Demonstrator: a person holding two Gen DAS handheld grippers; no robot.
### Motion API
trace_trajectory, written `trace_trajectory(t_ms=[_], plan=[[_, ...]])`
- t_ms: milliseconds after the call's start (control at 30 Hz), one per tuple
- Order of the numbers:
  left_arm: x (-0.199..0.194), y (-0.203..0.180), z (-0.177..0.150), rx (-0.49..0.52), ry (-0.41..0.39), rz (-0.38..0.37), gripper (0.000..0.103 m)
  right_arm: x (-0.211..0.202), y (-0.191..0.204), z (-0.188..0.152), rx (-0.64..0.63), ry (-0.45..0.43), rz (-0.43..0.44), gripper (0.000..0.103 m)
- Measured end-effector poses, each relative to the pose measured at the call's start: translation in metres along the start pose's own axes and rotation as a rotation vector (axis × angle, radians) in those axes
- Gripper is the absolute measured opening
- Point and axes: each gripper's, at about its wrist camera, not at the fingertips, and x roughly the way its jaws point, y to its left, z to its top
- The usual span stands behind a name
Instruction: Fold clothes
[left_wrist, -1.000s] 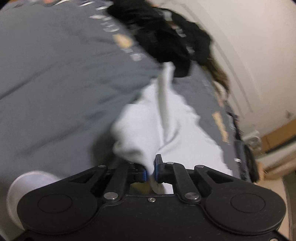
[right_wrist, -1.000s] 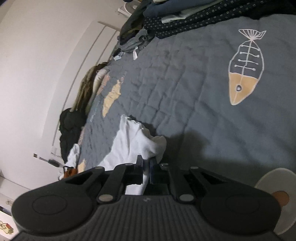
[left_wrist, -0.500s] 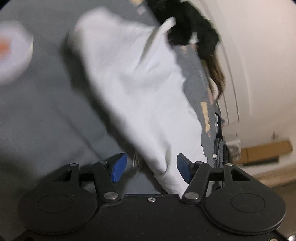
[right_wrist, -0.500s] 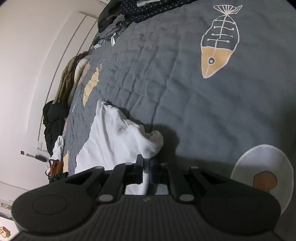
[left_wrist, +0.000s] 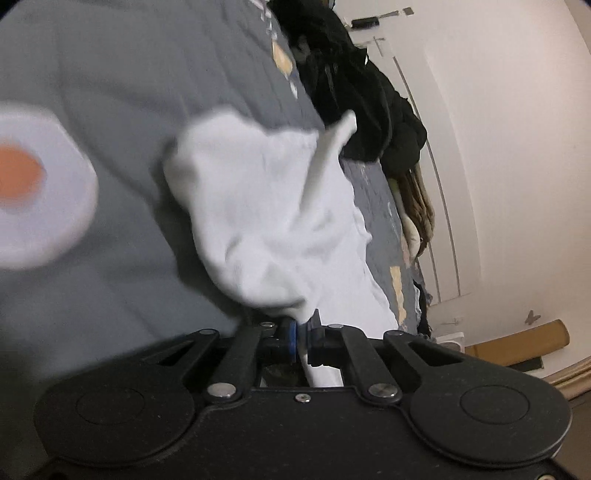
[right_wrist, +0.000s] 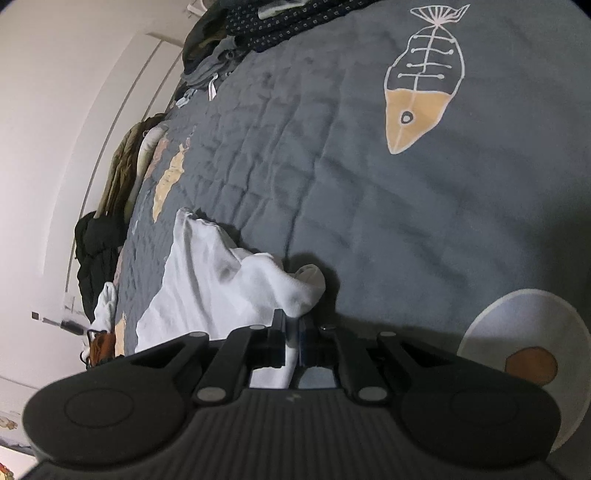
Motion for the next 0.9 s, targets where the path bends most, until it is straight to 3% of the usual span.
trace_trajectory(t_ms=[300, 333, 367, 433, 467, 500, 533, 567, 600, 700, 800, 900], plan=[[-0.024, 0.019, 0.029, -0.105, -0.149, 0.027, 0.006, -0.004, 0.001, 0.000, -0.011, 0.001, 0.004, 0.006], [-0.022, 0.018, 0.027, -0.103, -0.129, 0.026, 0.007, -0.004, 0.002, 0.000, -0.019, -0.004, -0.001, 0.006], [-0.018, 0.016, 0.023, -0.094, -0.096, 0.022, 0.013, -0.004, 0.003, 0.000, -0.026, -0.004, -0.002, 0.006], [-0.009, 0.011, 0.016, -0.075, -0.050, 0.016, 0.036, -0.004, 0.002, 0.000, -0.018, 0.000, 0.000, 0.006], [-0.003, 0.008, 0.013, -0.065, -0.043, 0.014, 0.053, -0.004, 0.002, -0.001, -0.015, 0.000, 0.001, 0.006], [0.003, 0.005, 0.013, -0.053, -0.049, 0.016, 0.054, -0.005, 0.002, -0.001, -0.011, 0.001, 0.001, 0.006], [0.009, 0.003, 0.014, -0.040, -0.060, 0.020, 0.052, -0.005, 0.002, -0.002, -0.007, 0.001, 0.002, 0.006], [0.015, 0.005, 0.020, -0.050, -0.065, 0.028, 0.040, -0.005, 0.002, -0.002, -0.006, 0.000, 0.002, 0.006], [0.020, 0.008, 0.028, -0.069, -0.069, 0.038, 0.015, -0.005, 0.001, -0.002, -0.006, -0.001, 0.003, 0.006], [0.024, 0.014, 0.056, -0.081, -0.072, 0.033, 0.006, -0.005, 0.000, -0.001, -0.005, -0.002, 0.004, 0.006], [0.001, -0.002, 0.069, 0.035, -0.107, 0.018, 0.005, -0.007, 0.001, -0.001, -0.001, -0.005, 0.008, 0.006], [-0.012, -0.009, 0.077, 0.048, -0.125, 0.039, 0.005, -0.014, 0.006, 0.003, -0.002, -0.016, 0.031, 0.006]])
